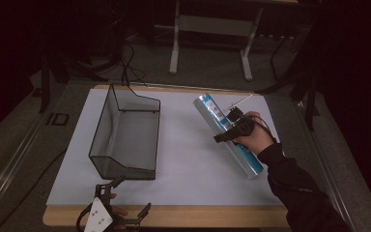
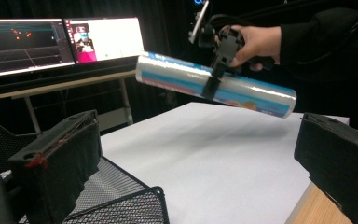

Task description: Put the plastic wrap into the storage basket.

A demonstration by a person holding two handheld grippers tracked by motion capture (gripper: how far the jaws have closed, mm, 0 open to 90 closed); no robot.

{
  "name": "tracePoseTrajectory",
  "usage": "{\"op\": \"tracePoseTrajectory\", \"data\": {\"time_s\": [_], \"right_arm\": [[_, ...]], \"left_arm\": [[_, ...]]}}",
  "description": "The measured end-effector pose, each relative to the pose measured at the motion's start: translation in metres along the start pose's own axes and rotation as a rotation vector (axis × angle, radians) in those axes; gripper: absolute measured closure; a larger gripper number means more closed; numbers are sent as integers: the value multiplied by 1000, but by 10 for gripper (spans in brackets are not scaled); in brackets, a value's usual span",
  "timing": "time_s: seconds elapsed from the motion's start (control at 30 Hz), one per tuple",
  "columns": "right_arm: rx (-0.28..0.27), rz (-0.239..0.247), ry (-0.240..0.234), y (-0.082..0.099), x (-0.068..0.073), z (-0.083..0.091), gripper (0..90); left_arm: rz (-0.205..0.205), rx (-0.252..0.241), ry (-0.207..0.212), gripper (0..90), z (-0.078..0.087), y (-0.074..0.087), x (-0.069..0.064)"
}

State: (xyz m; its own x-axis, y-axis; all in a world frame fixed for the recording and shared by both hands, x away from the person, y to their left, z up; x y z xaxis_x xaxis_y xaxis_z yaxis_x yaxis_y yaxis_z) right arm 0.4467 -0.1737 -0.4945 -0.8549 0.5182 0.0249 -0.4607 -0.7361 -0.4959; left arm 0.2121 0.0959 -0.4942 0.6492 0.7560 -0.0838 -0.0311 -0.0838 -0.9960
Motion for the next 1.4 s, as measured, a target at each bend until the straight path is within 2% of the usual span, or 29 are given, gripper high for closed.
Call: {"op": "tracePoseTrajectory", "data": {"time_s": [0.1, 0.13, 0.17, 0.23, 0.27, 0.33, 0.43, 0.47, 0.53, 0.57, 0.73, 0.87, 1.03, 1.13, 1.17, 1.33, 1.37, 1.4], "right_arm": [[-51, -16, 12, -14, 3, 7, 318], [-51, -16, 12, -14, 3, 7, 318], [-96, -32, 0, -28, 7, 13, 318], [-101, -40, 0, -33, 9, 14, 318], [-131, -52, 4, -42, 12, 18, 318], [-144, -61, -1, -48, 14, 19, 318], [-207, -71, 15, -65, 17, 25, 318], [-254, -97, 15, -76, 19, 28, 318], [-297, -125, 6, -86, 21, 30, 318], [-297, -125, 6, -86, 21, 30, 318], [-379, -225, -17, -113, 23, 33, 318], [-405, -246, -20, -125, 24, 34, 318], [-447, -285, -8, -144, 26, 35, 318], [-478, -311, -1, -156, 28, 36, 318], [-501, -329, -7, -163, 31, 37, 318], [-536, -357, -21, -174, 34, 37, 318], [-561, -371, -21, -186, 38, 36, 318], [-561, -371, -21, -186, 38, 36, 318]], "left_arm": [[0, -3, -1, 12, 0, 0, 0], [0, -3, -1, 12, 0, 0, 0], [0, -1, -1, 12, 0, 0, 0], [0, 0, -1, 12, 0, 0, 0], [0, 0, -1, 12, 0, 0, 0], [-3, -1, -1, 12, -1, 0, 0], [-6, -1, -1, 12, 0, 0, 0], [-8, -3, -3, 12, 0, 0, 0], [-10, -11, -8, 12, 0, -1, 1], [-7, -13, -6, 12, 0, -1, 1], [-11, -7, 6, 12, -1, -1, 0], [-2, -6, 15, 12, -2, -1, -2], [-23, 5, 20, 12, -3, 1, -6], [-9, 0, 23, 12, -2, 0, -5], [-4, -5, 23, 12, -2, -1, -4], [-10, -5, 12, 22, -3, -1, -4], [-14, -5, 13, 22, -3, -1, -4], [-14, -7, 9, 22, -2, -1, -4]]}}
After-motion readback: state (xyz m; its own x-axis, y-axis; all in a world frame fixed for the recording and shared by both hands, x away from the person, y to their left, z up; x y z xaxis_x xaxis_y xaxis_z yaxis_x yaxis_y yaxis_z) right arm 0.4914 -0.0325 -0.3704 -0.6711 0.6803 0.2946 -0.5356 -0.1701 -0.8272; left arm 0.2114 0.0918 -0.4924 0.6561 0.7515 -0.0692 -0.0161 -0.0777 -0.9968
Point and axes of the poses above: each handheld gripper's, and its own axes: z roughly backward along the jaws, y roughly out of its underside, x roughly to its left, the point moved 9 cm from there along -z, roughly forward along the jaws, and after that the axes turned 13 degrees about z, right-handed, at the moved point
